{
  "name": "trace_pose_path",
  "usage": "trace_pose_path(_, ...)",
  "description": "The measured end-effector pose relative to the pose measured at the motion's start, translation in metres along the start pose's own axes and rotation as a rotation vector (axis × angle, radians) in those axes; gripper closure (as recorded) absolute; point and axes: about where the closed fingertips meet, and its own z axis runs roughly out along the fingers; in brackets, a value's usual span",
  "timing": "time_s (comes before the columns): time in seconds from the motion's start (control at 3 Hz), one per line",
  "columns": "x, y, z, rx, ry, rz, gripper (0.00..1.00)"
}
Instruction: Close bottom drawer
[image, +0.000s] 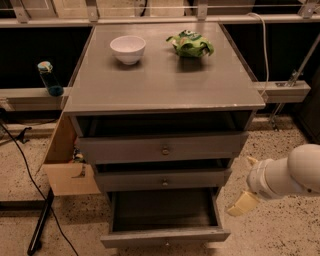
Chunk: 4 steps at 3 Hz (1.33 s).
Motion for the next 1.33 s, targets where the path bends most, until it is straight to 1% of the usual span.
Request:
trace_pose_path(0.33, 0.036, -0.02, 0.028, -0.029, 0.005, 0.036, 0.0)
trace_pose_path(0.67, 0.081, -0.029, 0.069, -0.088, 0.068, 0.144, 0.0)
trace_pose_path(1.0, 0.084, -0.026, 0.072, -0.094, 0.068, 0.14, 0.0)
trace_pose_path(1.33, 0.102, -0.01, 0.09, -0.126, 0.073, 0.116, 0.0)
